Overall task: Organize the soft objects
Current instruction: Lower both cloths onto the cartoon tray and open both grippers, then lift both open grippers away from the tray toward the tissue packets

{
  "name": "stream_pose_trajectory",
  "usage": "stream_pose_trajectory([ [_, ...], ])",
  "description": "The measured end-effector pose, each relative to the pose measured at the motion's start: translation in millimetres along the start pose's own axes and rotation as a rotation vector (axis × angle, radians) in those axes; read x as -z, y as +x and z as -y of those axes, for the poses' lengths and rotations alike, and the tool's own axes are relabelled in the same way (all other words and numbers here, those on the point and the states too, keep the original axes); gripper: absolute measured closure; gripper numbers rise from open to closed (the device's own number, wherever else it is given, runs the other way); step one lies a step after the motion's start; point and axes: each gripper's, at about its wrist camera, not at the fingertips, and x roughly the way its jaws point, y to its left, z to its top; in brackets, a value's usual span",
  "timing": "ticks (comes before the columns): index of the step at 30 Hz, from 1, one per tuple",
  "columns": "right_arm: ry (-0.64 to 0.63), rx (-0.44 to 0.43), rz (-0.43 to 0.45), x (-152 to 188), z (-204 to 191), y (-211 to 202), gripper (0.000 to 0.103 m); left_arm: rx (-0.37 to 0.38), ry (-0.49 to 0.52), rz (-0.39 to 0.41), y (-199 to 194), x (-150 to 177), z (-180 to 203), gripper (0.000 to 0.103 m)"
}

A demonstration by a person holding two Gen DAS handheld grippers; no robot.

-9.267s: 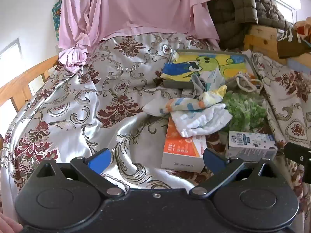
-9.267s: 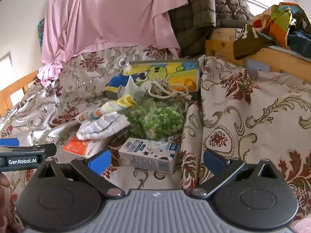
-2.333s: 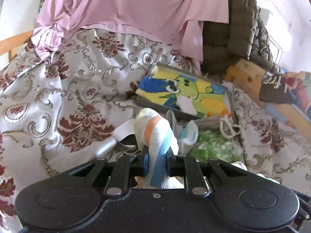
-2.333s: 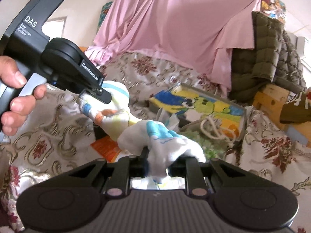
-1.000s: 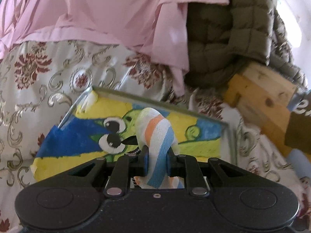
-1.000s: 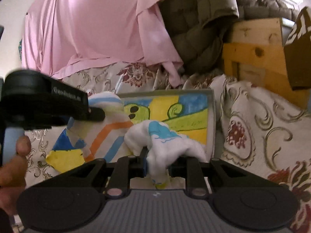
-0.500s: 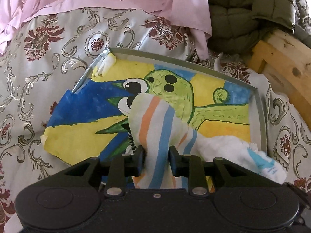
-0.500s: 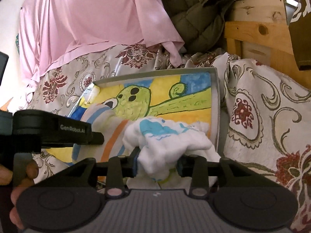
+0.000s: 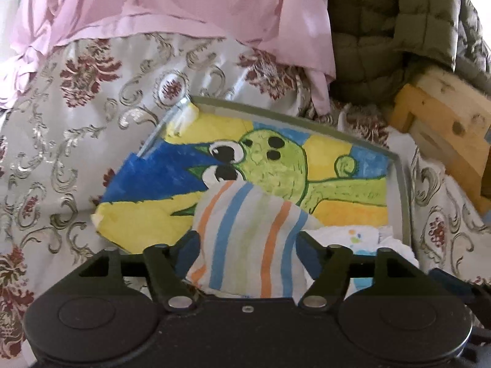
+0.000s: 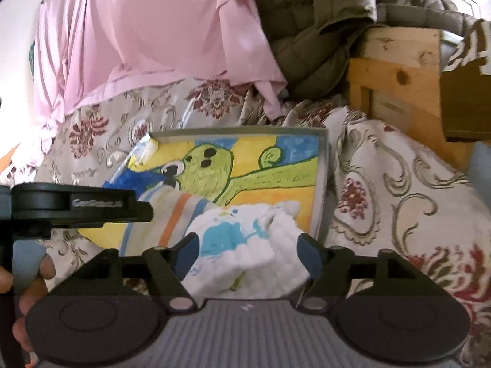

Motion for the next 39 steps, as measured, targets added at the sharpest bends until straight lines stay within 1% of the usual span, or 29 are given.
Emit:
stream_pose_trajectory([
  [2, 0.01, -0.008, 0.022, -1, 3, -13, 0.019, 0.001, -0.001, 0.013, -12, 0, -3, 0.026],
  [7, 0.03, -0.011, 0.077, -3, 6, -49, 0.014, -0.004, 0.01, 0.047, -46, 6, -11, 0.024],
  [10, 0.028, -0.004, 0.152, -4, 3, -76, 0.009, -0.001, 0.007, 0.077, -71, 11, -15, 0.021],
  [12, 0.04, 0.0, 0.192, -3, 2, -93, 0.008, -0.002, 0.005, 0.105, -88, 15, -19, 0.021],
  [16, 0.04, 0.007, 0.258, 4, -3, -126, 0.005, 0.002, -0.039, 0.153, -120, 24, -29, 0.018],
  [20, 0.034, 0.016, 0.311, 13, -9, -153, 0.003, -0.008, -0.054, 0.208, -152, 38, -38, 0.015],
  [23, 0.038, 0.02, 0.338, 22, -14, -170, 0.002, -0.008, -0.042, 0.244, -173, 51, -43, 0.013],
  [27, 0.036, 0.031, 0.35, 42, -22, -191, 0.001, 0.003, -0.005, 0.284, -199, 71, -47, 0.011],
  [33, 0.027, 0.052, 0.366, 72, -38, -217, 0.0, 0.022, 0.029, 0.314, -227, 101, -53, 0.009],
  [39, 0.017, 0.063, 0.384, 105, -57, -240, 0.0, 0.049, 0.094, 0.344, -251, 129, -52, 0.008],
])
